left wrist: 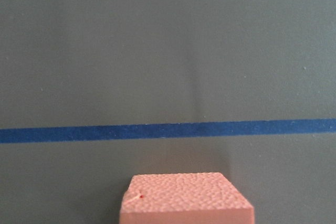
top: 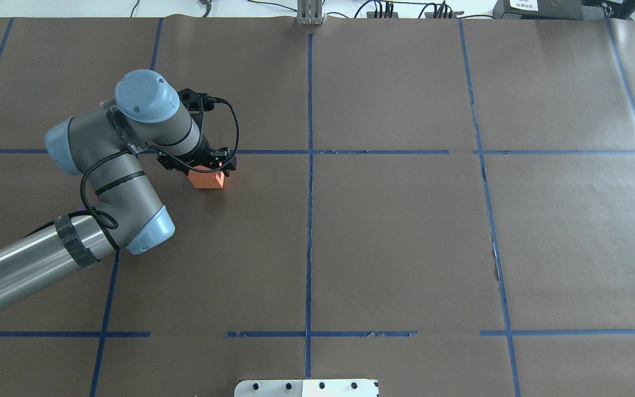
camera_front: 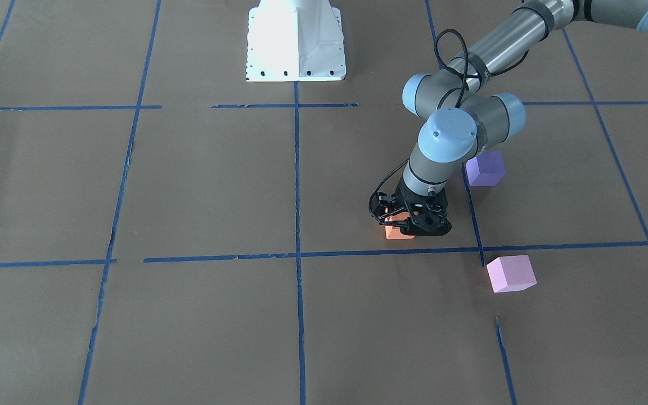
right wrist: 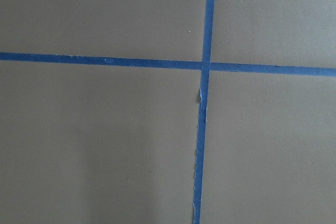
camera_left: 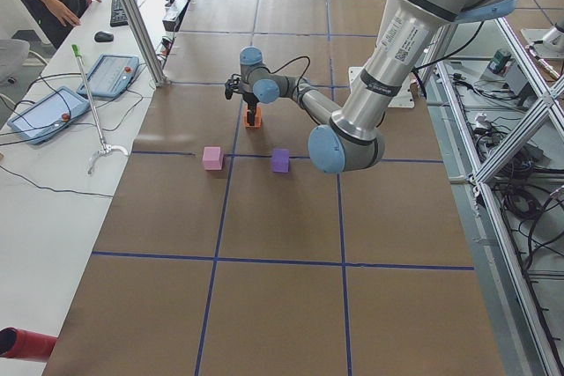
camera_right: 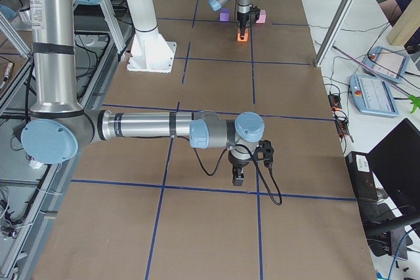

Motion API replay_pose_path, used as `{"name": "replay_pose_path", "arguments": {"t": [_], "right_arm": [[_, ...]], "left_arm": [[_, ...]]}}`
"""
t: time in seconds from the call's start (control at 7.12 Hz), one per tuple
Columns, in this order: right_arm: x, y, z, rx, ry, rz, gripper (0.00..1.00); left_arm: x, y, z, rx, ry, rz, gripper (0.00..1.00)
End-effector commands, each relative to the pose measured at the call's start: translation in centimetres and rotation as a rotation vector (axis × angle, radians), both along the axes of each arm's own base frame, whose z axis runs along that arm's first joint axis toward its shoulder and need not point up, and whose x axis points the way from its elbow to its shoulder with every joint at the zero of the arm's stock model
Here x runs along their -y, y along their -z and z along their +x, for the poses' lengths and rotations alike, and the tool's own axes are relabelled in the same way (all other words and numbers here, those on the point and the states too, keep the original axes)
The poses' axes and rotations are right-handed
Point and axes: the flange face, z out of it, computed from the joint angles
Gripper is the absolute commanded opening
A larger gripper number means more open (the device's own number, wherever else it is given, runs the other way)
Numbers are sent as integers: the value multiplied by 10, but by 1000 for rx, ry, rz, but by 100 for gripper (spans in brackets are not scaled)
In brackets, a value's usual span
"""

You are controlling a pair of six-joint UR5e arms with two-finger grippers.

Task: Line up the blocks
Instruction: 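Close the left gripper on the orange cube, then carry the orange cube with the left gripper toward the pink cube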

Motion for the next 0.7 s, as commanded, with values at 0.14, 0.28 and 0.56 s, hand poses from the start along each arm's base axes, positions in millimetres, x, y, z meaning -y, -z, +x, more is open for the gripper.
{"name": "replay_pose_path", "arguments": {"t": [0.14, 0.28, 0.56], "right_arm": [[0, 0, 0, 0, 0, 0, 100], [0, 0, 0, 0, 0, 0, 100], [0, 0, 0, 0, 0, 0, 100]], "left_arm": [[2, 0, -2, -1, 4, -3, 32], [6, 13, -11, -20, 15, 12, 17], [14, 59, -70, -26, 67, 25, 6]]}}
